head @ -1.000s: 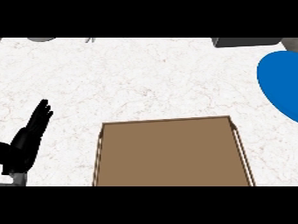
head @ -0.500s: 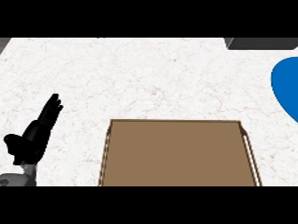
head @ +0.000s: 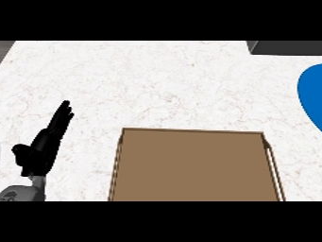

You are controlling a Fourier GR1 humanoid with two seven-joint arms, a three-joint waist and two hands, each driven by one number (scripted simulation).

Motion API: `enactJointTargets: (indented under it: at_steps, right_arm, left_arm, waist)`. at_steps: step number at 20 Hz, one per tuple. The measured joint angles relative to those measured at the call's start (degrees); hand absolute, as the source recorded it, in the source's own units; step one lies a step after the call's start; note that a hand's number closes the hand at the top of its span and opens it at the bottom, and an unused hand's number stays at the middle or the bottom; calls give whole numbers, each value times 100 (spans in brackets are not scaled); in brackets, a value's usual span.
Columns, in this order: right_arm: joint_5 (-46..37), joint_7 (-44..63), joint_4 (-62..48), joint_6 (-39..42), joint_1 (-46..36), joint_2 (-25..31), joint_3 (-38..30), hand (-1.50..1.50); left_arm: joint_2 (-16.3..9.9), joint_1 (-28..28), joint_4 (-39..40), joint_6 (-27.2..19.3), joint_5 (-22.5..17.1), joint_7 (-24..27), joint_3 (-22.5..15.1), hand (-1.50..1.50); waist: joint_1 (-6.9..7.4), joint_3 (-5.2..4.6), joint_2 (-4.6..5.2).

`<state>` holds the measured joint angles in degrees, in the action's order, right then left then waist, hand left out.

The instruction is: Pick the eggplant from the tray and place it in the plate

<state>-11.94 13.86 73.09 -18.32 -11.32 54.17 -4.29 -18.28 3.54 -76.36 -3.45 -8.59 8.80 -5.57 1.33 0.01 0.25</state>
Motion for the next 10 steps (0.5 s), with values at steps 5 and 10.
enactJointTargets:
  at_steps: [5,10]
  right_arm:
    - [-218,-81,-1117,-280,-1037,-652,43,-150]
    - [-411,-74,-2266,-490,-1819,-1108,-67,-150]
  left_arm:
    - [1,52,-28,65,41,-79,31,0]
    - [-33,-12,-12,163,48,-42,168,0]
  waist:
    - [46,4,10]
    - [18,3,7]
